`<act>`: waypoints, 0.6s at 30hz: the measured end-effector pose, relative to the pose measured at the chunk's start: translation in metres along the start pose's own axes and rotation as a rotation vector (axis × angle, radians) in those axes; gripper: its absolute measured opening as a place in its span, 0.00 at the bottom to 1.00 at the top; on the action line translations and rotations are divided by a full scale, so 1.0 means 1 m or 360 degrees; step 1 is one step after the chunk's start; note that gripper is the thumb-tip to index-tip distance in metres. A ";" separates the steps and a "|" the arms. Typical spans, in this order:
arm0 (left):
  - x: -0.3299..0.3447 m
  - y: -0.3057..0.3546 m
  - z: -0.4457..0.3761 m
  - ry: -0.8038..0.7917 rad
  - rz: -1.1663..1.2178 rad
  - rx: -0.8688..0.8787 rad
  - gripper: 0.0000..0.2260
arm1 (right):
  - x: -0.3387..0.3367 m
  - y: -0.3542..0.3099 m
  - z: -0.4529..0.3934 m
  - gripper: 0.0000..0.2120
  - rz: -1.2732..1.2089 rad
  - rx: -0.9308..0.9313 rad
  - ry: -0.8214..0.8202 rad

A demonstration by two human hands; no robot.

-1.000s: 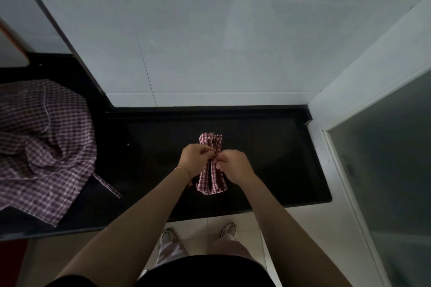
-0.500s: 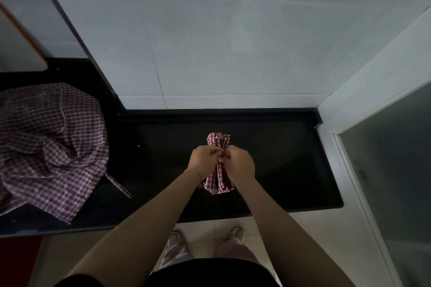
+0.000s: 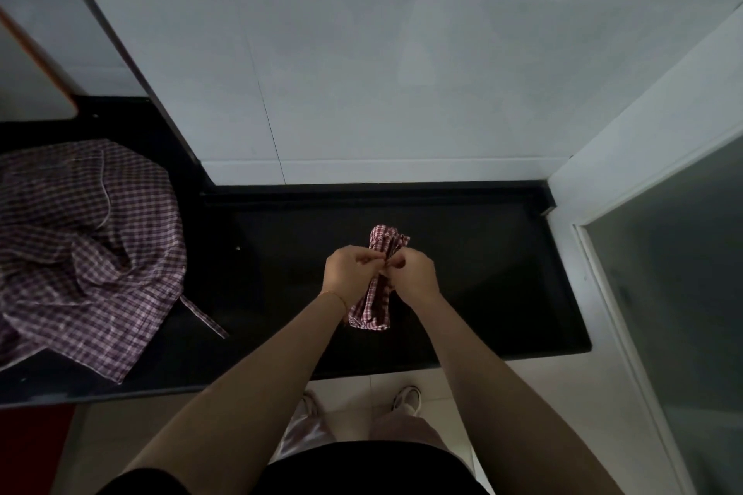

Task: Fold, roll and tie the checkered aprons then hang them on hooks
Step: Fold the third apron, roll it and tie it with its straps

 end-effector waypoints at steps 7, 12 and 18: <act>0.001 -0.003 -0.004 -0.0063 0.0044 -0.0035 0.06 | -0.021 0.000 -0.003 0.06 -0.0274 0.0067 -0.0594; 0.003 0.001 -0.003 -0.0099 -0.0018 0.0005 0.05 | -0.023 -0.005 -0.003 0.04 0.0088 -0.0052 -0.0403; 0.004 0.004 -0.011 -0.0149 -0.0144 0.0025 0.05 | -0.018 0.000 0.004 0.05 -0.0318 0.0013 -0.0130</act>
Point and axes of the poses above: each hand's wrist, its own z-axis away from the middle knuckle, its own x-axis out of the palm, y = z × x, the point moved 2 cm from there along -z, towards the middle knuckle
